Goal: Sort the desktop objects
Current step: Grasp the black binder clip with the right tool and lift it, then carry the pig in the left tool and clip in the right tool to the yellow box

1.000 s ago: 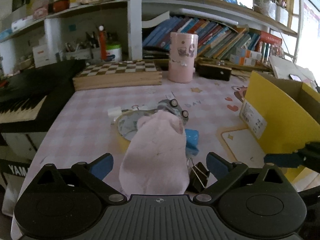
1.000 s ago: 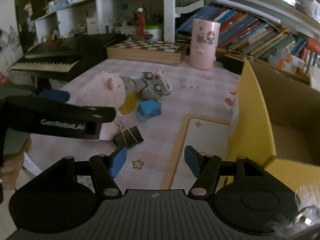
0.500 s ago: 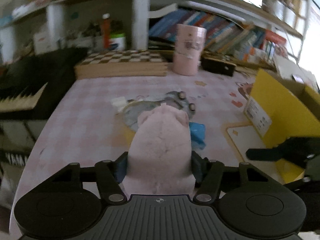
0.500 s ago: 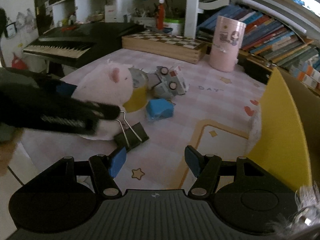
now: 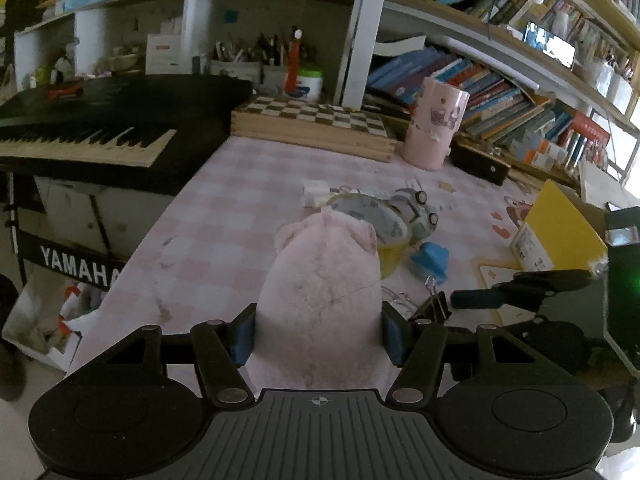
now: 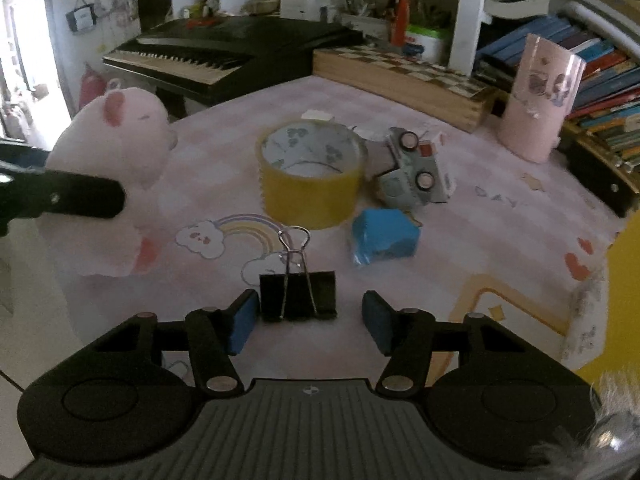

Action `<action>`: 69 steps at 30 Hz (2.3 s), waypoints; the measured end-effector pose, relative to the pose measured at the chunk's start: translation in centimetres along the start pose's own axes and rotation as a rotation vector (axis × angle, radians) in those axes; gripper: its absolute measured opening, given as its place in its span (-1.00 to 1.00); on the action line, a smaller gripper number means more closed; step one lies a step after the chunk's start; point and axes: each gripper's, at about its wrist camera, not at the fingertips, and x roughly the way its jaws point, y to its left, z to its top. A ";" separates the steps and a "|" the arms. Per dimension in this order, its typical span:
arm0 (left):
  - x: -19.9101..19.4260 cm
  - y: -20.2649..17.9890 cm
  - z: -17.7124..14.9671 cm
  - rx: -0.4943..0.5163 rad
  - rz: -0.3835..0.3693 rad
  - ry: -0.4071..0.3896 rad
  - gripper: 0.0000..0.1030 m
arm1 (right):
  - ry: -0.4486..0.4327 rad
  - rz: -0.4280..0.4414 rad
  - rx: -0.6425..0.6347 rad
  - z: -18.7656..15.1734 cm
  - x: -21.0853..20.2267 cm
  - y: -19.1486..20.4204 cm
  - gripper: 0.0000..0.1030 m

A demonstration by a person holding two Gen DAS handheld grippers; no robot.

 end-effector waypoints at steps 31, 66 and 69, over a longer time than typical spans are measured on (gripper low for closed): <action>-9.5 -1.4 -1.6 0.019 -0.089 -0.065 0.18 | -0.161 -0.165 0.297 -2.5 -12.8 4.5 -0.28; -13.5 -6.0 -7.1 0.159 -0.265 0.045 0.18 | -0.064 -0.365 0.585 -12.4 -21.2 10.6 -0.28; -13.5 -6.4 -7.4 0.161 -0.282 0.052 0.18 | -0.061 -0.385 0.585 -12.8 -21.8 10.8 -0.28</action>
